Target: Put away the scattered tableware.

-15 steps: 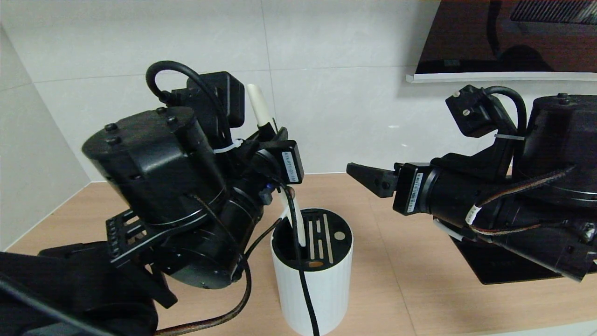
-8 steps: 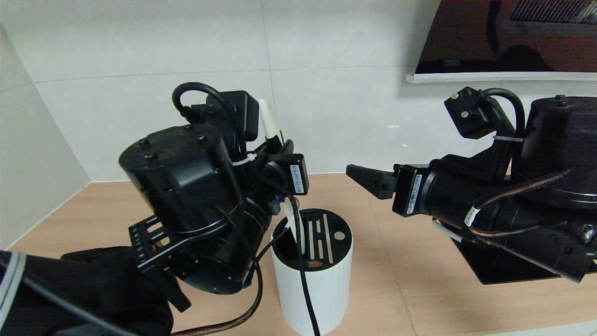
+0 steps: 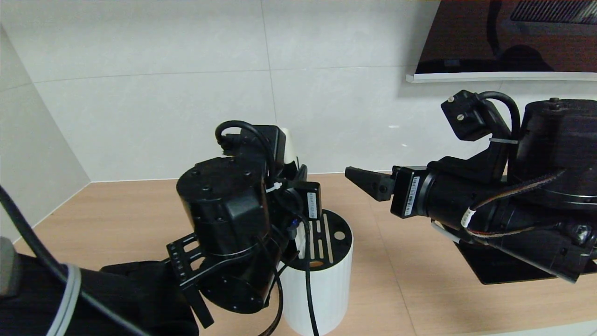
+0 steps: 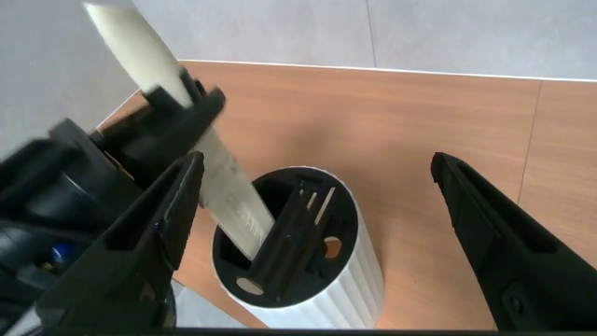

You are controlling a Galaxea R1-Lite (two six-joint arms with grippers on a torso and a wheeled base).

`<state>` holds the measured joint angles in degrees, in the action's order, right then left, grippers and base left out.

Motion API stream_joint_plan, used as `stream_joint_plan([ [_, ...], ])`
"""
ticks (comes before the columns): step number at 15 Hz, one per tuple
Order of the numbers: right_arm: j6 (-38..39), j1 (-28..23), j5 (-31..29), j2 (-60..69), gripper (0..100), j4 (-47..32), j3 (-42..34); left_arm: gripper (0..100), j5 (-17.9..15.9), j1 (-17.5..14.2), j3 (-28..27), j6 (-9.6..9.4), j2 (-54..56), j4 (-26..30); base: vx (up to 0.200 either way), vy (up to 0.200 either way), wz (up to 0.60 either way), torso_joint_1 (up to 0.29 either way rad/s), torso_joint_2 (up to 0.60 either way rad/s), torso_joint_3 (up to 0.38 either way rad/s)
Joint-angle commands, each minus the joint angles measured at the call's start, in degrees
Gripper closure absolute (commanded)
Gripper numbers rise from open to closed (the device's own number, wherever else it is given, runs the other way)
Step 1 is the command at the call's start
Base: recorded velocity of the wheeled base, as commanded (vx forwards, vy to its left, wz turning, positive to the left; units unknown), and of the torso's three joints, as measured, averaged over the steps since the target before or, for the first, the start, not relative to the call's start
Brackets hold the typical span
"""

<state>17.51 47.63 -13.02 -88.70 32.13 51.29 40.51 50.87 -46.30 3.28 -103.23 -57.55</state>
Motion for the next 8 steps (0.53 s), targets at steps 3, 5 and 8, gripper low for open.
stream_joint_plan([
  [3,0.0,0.0,0.0,-0.2,0,0.0,0.0,100,0.0,0.2,1.3,0.06,-1.5,0.2,0.0,0.0,0.0,0.0,0.0,0.0],
  [5,0.0,0.0,0.0,-0.4,0,0.0,0.0,100,0.0,0.3,1.7,0.06,-2.6,0.2,0.0,0.0,0.0,0.0,0.0,0.0],
  [8,0.0,0.0,0.0,-0.8,0,0.0,0.0,100,0.0,0.3,2.3,0.15,-2.9,0.1,0.0,0.0,0.0,0.0,0.0,0.0],
])
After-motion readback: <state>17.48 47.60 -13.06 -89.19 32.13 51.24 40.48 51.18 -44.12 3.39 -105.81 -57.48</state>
